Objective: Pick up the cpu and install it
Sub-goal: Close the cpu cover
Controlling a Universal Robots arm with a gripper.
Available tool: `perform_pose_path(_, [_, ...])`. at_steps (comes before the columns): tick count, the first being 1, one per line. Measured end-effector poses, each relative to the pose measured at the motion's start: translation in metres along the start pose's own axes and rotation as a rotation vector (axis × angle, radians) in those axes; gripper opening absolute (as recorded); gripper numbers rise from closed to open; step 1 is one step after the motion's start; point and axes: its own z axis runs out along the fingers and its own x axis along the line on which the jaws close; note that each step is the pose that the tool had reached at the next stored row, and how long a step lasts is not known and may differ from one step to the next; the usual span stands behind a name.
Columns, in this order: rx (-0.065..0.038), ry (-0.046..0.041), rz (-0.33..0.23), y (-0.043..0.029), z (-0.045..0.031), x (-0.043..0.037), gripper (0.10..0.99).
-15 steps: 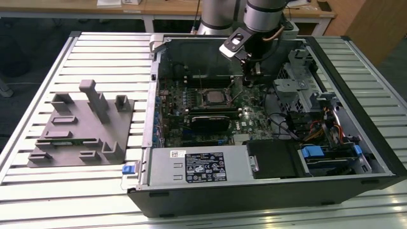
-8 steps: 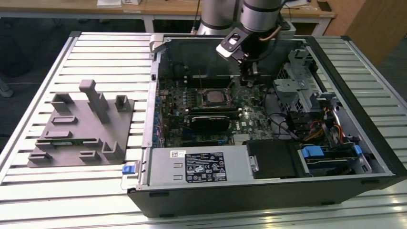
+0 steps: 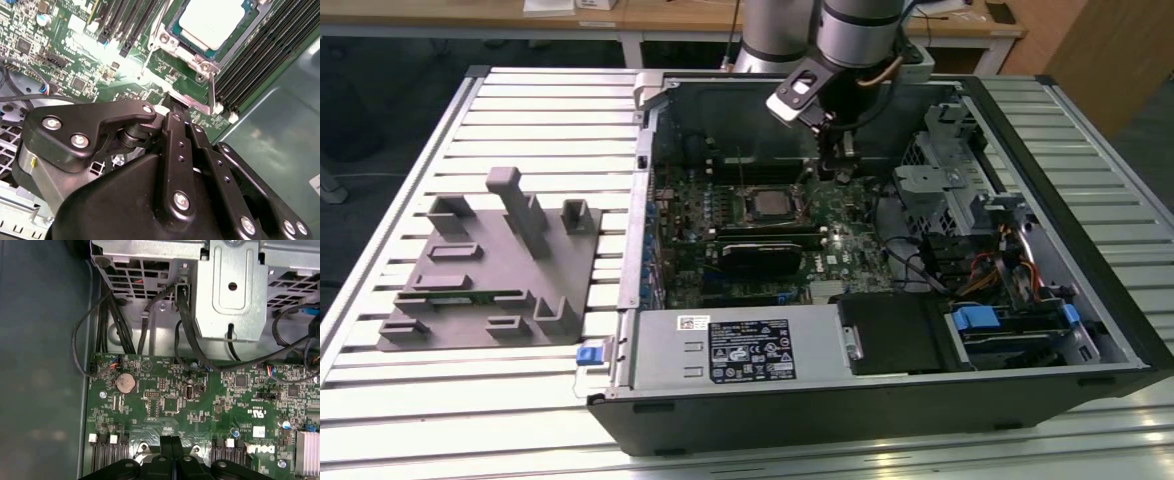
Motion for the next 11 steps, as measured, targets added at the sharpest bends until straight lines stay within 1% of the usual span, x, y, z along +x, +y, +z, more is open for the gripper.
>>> perform_pose_path(6, [0.0, -0.0001, 0.0, -0.0074, -0.0001, -0.0017, 0.106])
perform_pose_path(11, [0.0, -0.0001, 0.0, -0.0102, -0.0002, -0.0018, 0.106])
